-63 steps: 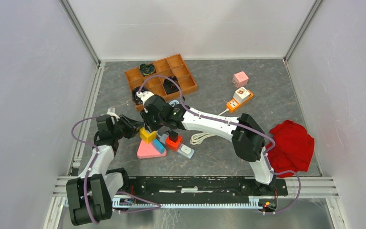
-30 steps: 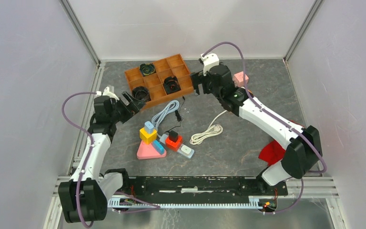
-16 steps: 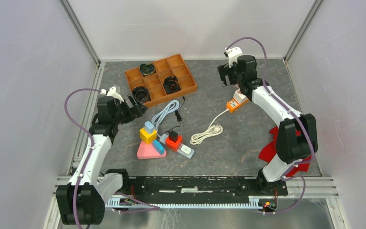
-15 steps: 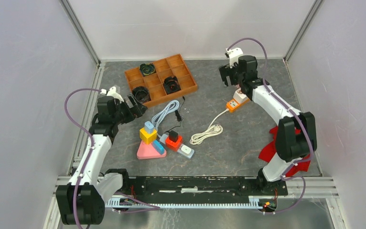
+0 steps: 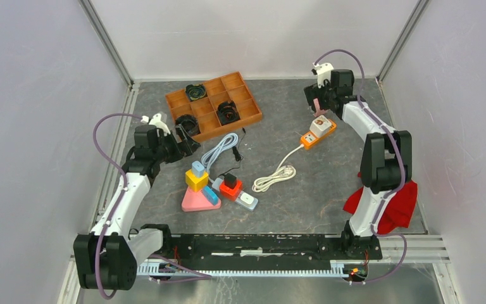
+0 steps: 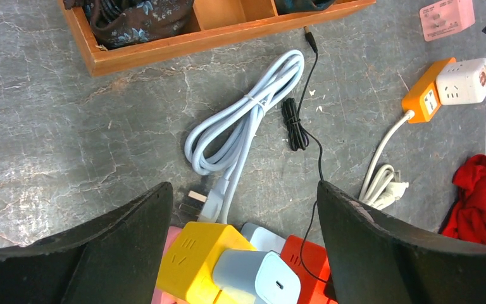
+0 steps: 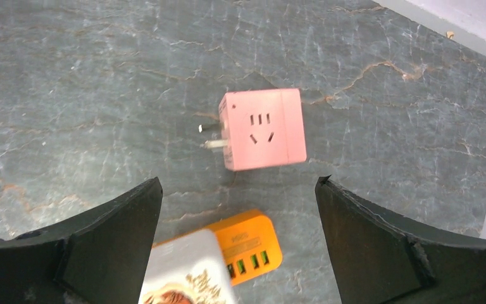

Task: Insert the plug
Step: Move the plug to the center of the board.

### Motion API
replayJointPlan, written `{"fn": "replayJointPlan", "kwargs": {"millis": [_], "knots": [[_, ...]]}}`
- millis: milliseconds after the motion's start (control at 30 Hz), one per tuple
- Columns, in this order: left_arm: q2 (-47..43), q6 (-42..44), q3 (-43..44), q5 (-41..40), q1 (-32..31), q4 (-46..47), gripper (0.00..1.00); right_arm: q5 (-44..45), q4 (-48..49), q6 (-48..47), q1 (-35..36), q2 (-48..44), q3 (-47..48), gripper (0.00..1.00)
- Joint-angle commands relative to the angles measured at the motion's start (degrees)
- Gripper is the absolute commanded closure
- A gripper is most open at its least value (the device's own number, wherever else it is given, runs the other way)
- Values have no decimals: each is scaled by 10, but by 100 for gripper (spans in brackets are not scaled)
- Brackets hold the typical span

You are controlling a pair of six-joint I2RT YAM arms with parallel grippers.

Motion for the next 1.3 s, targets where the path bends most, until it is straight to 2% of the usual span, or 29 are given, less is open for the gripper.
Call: {"fn": "replayJointPlan", "kwargs": {"millis": [0, 200, 333, 433, 567, 833, 1000, 1267], "knots": [[4, 30, 27, 6, -1, 4, 11, -20, -9, -20, -12, 46, 66, 3], [13, 31, 27, 6, -1, 4, 11, -6, 2, -18, -17, 116, 132, 5], [18, 30, 31, 7, 0, 7, 11, -13, -19, -26, -18, 163, 182, 12], [21, 31, 30, 7, 0, 7, 12, -9, -19, -31, -19, 179, 187, 17], [26, 29, 31, 8, 0, 8, 12, -1, -18, -36, -20, 185, 182, 18], [17, 24, 24, 13, 0, 12, 13, -12, -20, -32, -19, 173, 165, 39], [4, 22, 16, 18, -1, 12, 13, -52, -10, 0, -20, 143, 143, 50], [-25, 20, 4, 24, -2, 11, 13, -109, 66, 45, -7, 49, 41, 61]]}}
